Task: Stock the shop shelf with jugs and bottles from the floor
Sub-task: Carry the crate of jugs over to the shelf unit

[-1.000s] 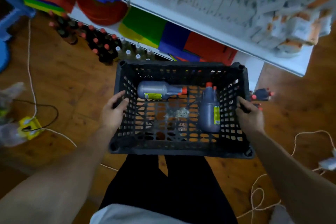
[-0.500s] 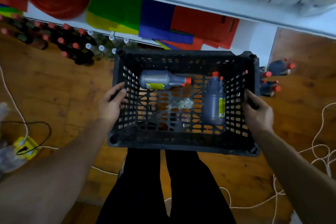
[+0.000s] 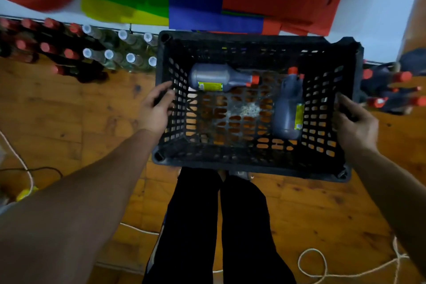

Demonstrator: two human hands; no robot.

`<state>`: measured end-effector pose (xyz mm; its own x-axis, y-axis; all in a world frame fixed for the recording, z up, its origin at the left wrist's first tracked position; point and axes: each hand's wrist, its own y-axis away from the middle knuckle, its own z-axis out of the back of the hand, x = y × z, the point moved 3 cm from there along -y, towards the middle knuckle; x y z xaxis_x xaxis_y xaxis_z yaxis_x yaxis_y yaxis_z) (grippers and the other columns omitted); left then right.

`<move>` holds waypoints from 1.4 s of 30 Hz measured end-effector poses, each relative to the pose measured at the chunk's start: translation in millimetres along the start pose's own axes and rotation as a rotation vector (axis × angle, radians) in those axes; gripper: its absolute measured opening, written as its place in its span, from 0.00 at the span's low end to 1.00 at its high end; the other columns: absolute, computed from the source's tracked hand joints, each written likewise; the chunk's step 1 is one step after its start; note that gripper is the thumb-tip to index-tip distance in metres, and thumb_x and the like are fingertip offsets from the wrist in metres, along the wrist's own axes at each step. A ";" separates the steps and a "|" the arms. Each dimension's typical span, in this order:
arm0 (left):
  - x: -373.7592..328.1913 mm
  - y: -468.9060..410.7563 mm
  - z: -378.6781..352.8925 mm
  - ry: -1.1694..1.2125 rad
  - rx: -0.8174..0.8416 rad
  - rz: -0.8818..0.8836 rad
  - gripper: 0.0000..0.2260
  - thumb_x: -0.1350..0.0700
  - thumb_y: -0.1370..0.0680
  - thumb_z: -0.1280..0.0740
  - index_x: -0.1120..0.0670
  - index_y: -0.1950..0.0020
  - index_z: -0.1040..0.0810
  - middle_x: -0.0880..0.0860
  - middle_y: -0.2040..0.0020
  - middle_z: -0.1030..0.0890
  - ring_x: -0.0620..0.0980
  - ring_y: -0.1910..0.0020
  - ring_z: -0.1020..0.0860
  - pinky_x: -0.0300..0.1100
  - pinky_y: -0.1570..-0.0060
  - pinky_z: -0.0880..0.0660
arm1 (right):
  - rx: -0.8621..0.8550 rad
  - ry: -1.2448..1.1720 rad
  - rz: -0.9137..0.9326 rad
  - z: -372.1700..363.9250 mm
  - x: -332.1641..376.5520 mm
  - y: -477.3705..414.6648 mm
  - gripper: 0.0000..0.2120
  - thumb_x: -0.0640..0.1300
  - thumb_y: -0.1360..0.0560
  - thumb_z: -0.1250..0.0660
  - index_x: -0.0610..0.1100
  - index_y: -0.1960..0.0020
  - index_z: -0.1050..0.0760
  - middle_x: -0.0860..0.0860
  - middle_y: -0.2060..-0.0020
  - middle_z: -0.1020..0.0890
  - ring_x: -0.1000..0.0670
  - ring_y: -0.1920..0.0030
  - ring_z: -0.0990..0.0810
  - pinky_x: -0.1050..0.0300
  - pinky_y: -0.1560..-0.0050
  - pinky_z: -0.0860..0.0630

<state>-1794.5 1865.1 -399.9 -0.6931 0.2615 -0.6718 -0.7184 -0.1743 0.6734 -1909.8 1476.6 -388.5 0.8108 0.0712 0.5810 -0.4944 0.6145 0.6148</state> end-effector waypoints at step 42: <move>42.1 -87.8 -60.9 -0.054 -0.090 -0.177 0.13 0.40 0.24 0.37 0.42 0.45 0.20 0.53 0.43 0.19 0.61 0.42 0.22 0.50 0.46 0.25 | -0.069 -0.100 0.002 -45.5 -51.2 -82.1 0.19 0.40 0.19 0.41 0.52 0.30 0.28 0.54 0.34 0.24 0.58 0.37 0.25 0.61 0.35 0.28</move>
<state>-1764.3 1833.6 -506.2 -0.5528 0.3459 -0.7582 -0.8330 -0.2042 0.5142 -1896.5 1458.3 -493.0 0.7726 -0.0045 0.6348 -0.4705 0.6673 0.5774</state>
